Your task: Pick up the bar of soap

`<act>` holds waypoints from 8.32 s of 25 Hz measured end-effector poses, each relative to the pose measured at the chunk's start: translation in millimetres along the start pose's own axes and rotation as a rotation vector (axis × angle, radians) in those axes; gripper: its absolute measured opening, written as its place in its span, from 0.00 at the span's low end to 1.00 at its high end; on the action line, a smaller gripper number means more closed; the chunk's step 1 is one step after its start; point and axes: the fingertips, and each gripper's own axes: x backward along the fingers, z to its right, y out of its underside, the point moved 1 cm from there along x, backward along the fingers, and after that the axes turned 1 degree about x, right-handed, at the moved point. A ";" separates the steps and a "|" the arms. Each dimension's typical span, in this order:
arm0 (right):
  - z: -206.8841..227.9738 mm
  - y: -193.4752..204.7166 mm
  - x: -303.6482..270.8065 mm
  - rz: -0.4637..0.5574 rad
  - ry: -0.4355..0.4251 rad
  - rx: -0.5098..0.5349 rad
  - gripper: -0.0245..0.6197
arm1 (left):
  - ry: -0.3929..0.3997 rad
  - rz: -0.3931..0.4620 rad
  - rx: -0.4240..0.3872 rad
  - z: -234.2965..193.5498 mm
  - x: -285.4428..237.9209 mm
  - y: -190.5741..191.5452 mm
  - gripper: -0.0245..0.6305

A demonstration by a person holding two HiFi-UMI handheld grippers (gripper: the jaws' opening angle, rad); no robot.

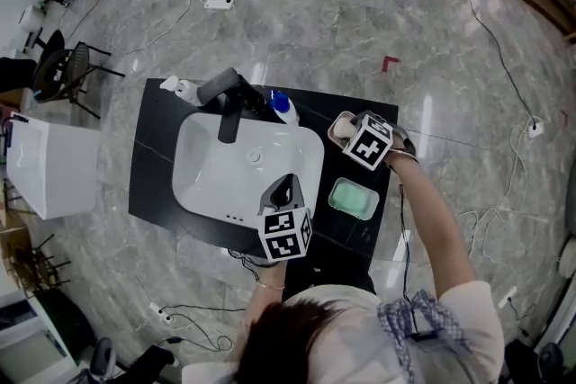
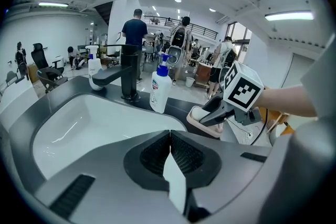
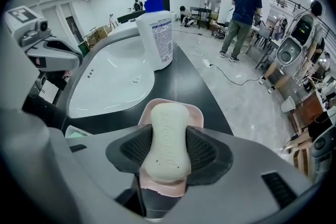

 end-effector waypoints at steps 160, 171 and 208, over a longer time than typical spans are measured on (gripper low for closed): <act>-415.9 -425.3 -137.8 0.201 -0.313 0.503 0.35 | -0.430 0.170 0.538 -438.5 203.3 94.7 0.05; -420.2 -431.9 -155.6 0.148 -0.317 0.497 0.35 | -0.421 0.162 0.549 -456.6 199.1 94.7 0.05; -426.7 -431.7 -176.2 0.046 -0.334 0.510 0.37 | -0.403 0.139 0.568 -473.9 187.3 98.5 0.05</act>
